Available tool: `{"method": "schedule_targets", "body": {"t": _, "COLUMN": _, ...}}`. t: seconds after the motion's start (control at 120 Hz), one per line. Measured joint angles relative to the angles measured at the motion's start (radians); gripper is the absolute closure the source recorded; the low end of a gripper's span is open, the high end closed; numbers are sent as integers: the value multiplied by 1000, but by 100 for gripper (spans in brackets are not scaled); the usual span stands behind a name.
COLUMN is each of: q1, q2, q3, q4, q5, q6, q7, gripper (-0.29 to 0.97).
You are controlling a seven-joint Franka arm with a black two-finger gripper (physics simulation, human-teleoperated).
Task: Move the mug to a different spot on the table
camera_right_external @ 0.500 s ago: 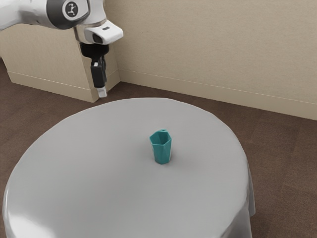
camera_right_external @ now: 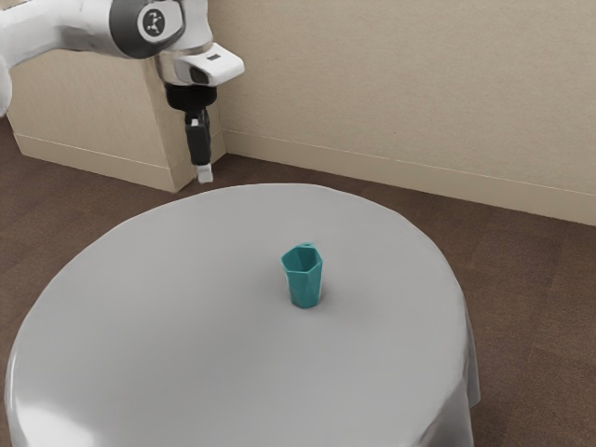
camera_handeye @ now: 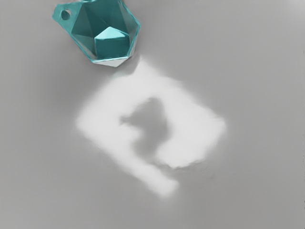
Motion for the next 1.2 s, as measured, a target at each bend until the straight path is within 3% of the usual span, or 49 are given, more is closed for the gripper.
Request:
{"method": "schedule_targets", "body": {"t": 0.3, "q1": -80, "q2": 136, "q3": 4, "q4": 136, "q5": -2, "q6": 1, "q7": -144, "gripper": 0}}
{"method": "schedule_targets", "body": {"t": 0.6, "q1": -85, "q2": 218, "q3": 9, "q4": 184, "q5": -68, "q6": 14, "q7": -390, "gripper": 0}}
{"method": "schedule_targets", "body": {"t": 0.825, "q1": -122, "q2": 273, "q3": 9, "q4": 194, "q5": 7, "q6": 110, "q7": -587, "gripper": 0}}
{"method": "schedule_targets", "body": {"t": 1.2, "q1": -120, "q2": 359, "q3": 12, "q4": 185, "q5": 24, "q6": 260, "q7": -946, "gripper": 0}}
